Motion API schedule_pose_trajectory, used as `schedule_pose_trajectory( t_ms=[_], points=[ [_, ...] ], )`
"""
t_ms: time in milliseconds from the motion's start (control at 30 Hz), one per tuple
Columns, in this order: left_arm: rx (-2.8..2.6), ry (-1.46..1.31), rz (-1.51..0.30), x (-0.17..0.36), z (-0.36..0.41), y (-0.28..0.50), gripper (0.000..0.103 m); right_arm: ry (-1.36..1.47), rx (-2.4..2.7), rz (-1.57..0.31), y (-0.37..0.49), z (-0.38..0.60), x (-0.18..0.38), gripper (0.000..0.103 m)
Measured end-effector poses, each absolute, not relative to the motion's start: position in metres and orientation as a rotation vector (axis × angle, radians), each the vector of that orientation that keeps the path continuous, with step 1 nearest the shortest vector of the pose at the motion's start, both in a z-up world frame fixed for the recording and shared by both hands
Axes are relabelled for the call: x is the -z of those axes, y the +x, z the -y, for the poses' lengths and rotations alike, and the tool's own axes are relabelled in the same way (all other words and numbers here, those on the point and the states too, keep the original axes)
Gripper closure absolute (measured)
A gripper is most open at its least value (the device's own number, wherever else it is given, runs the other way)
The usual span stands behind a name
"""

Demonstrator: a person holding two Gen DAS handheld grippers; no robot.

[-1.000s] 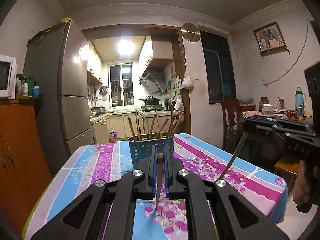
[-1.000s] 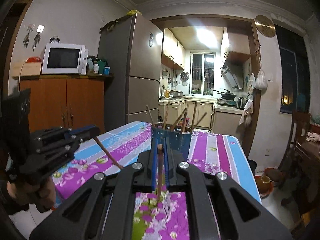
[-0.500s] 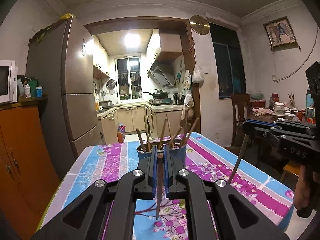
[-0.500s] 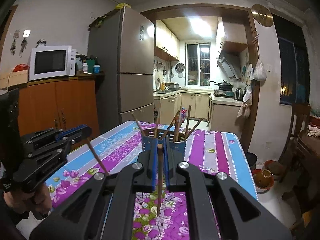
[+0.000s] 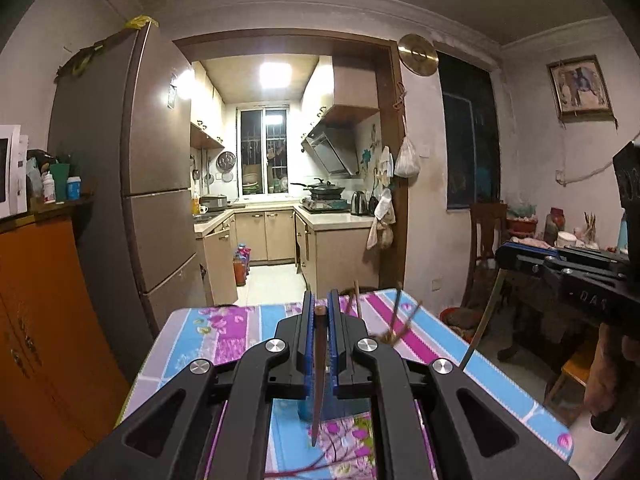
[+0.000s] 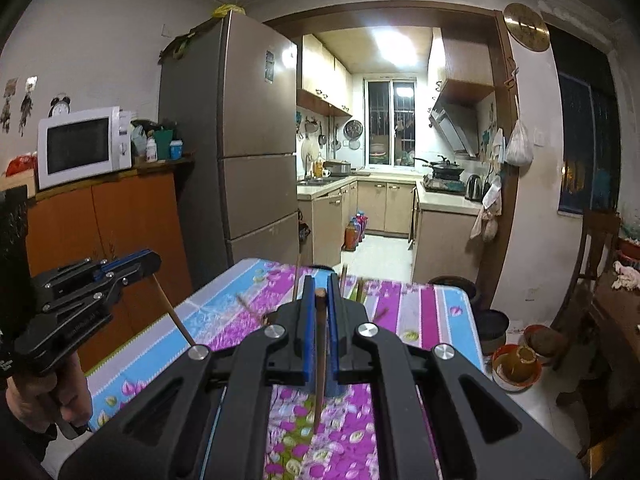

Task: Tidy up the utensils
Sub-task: 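Lower both chopsticks tip-first into the teal holder with both tools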

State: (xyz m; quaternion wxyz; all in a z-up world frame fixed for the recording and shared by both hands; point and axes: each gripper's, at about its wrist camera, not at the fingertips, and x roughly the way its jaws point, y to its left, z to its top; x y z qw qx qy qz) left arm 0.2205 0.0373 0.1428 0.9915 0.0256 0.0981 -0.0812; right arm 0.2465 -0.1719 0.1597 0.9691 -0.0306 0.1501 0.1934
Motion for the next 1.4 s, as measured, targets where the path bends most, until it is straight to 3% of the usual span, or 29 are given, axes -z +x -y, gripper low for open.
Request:
schedule_pose_trajectory(
  t_ms=[300, 533, 1400],
  points=[
    [0.167, 0.037, -0.14, -0.211, -0.032, 0.258, 0.096, -0.035, -0.394, -0.236, 0.284, 0.174, -0.237, 0.098],
    [0.173, 0.01, -0.107, -0.245, -0.029, 0.285, 0.096, -0.056, -0.373, -0.219, 0.321, 0.167, -0.258, 0.098],
    [0.184, 0.004, -0.208, -0.183, -0.026, 0.371, 0.096, -0.031, -0.395, -0.365, 0.393, 0.151, -0.166, 0.099]
  ],
)
